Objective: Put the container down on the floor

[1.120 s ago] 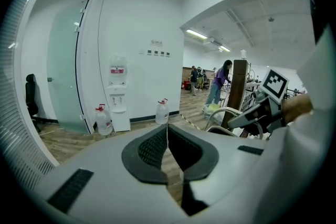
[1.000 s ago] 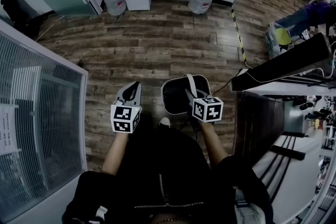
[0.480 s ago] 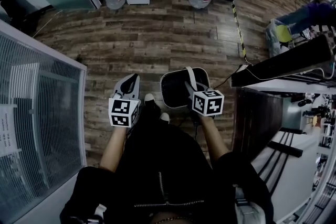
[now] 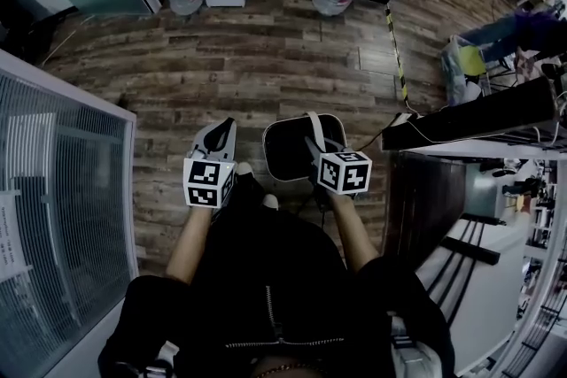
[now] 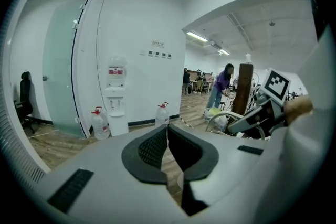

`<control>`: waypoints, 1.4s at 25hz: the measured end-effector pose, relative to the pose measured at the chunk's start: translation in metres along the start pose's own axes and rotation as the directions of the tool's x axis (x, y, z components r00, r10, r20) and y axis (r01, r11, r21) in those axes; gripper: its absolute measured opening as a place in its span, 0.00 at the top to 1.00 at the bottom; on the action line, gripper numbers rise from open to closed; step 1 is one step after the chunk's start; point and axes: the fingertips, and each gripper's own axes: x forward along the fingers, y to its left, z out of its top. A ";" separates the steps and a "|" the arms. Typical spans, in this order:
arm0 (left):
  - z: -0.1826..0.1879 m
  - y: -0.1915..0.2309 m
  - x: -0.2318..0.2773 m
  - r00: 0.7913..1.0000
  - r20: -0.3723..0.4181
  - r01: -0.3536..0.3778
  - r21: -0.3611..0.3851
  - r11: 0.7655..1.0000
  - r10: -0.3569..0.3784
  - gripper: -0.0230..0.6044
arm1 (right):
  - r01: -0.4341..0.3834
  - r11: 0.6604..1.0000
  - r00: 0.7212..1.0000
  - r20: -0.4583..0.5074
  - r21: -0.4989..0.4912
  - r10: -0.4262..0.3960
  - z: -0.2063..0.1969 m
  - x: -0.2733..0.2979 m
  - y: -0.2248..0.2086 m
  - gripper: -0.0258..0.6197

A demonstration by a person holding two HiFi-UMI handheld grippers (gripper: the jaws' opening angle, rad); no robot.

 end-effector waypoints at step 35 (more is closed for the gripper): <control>0.043 0.117 0.095 0.994 -0.018 0.106 0.025 0.994 -0.106 0.94 | 0.076 0.993 0.997 0.027 0.093 -0.078 0.111 0.112 0.004 0.92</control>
